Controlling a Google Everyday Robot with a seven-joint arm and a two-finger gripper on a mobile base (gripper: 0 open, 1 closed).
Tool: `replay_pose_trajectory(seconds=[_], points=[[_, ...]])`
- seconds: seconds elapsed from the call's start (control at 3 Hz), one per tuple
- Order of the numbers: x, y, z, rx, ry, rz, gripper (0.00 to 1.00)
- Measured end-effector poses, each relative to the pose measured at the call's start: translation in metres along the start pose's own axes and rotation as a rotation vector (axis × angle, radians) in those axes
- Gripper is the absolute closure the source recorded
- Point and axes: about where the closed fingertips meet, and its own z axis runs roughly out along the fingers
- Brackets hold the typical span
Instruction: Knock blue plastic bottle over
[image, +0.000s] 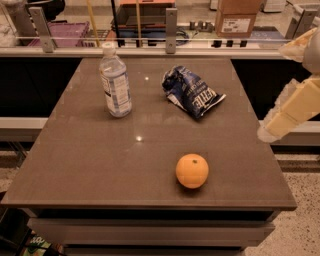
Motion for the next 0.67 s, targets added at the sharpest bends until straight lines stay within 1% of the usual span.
replay_pose_trajectory(seconds=[0.33, 0.67], points=[[-0.032, 0.012, 0.003, 0.014, -0.171, 0.052, 0.0], [-0.056, 0.018, 0.009, 0.033, -0.257, 0.089, 0.0]])
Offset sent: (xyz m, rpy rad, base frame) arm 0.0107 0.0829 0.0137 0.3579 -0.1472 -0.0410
